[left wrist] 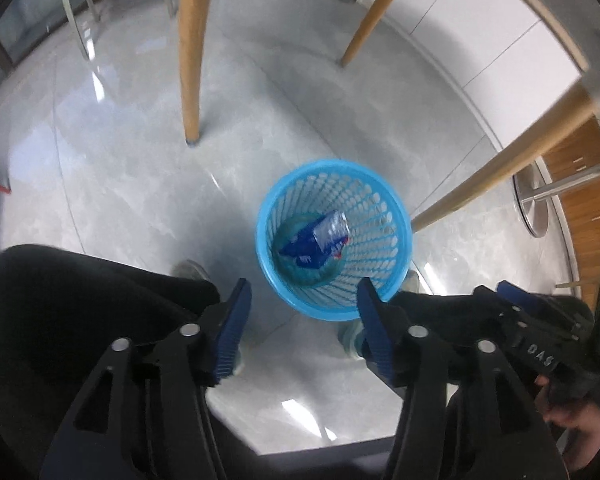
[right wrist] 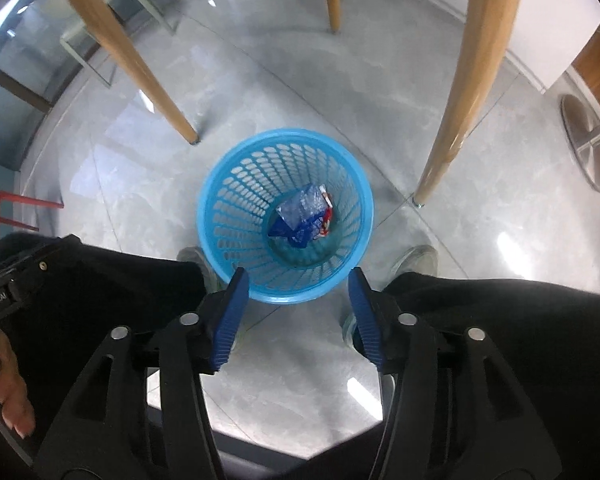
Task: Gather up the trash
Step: 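Raise both grippers back toward the table items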
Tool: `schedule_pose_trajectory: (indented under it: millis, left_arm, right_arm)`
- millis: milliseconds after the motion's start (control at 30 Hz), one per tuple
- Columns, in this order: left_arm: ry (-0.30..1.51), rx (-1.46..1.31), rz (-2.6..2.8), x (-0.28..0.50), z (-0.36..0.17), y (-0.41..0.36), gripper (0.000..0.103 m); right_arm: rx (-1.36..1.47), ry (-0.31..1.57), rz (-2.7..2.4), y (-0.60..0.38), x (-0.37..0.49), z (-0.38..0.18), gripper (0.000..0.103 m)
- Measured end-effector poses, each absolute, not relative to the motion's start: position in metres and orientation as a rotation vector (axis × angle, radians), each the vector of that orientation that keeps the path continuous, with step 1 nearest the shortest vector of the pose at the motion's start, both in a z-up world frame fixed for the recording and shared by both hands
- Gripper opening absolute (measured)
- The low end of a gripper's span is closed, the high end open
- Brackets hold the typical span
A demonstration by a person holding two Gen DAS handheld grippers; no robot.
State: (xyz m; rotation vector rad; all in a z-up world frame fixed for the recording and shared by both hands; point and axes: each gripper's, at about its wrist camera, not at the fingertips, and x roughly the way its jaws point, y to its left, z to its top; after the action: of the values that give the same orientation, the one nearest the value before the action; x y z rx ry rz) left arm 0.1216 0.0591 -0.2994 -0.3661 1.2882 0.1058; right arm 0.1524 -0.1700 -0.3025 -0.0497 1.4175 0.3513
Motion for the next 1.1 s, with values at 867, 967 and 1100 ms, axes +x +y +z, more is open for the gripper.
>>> schedule_pose_trajectory:
  millis: [867, 967, 1100]
  left_arm:
    - [0.752, -0.189, 0.085, 0.033, -0.087, 0.064, 0.097]
    - [0.698, -0.174, 0.088, 0.043, -0.067, 0.067, 0.097]
    - [0.693, -0.189, 0.075, 0.068, -0.058, 0.067, 0.097]
  right_arm:
    - [-0.083, 0.968, 0.548, -0.181, 0.07, -0.047, 0.087]
    - [-0.05, 0.935, 0.518, -0.186, 0.079, -0.03, 0.088]
    - [0.013, 0.901, 0.478, -0.192, 0.107, -0.016, 0.09]
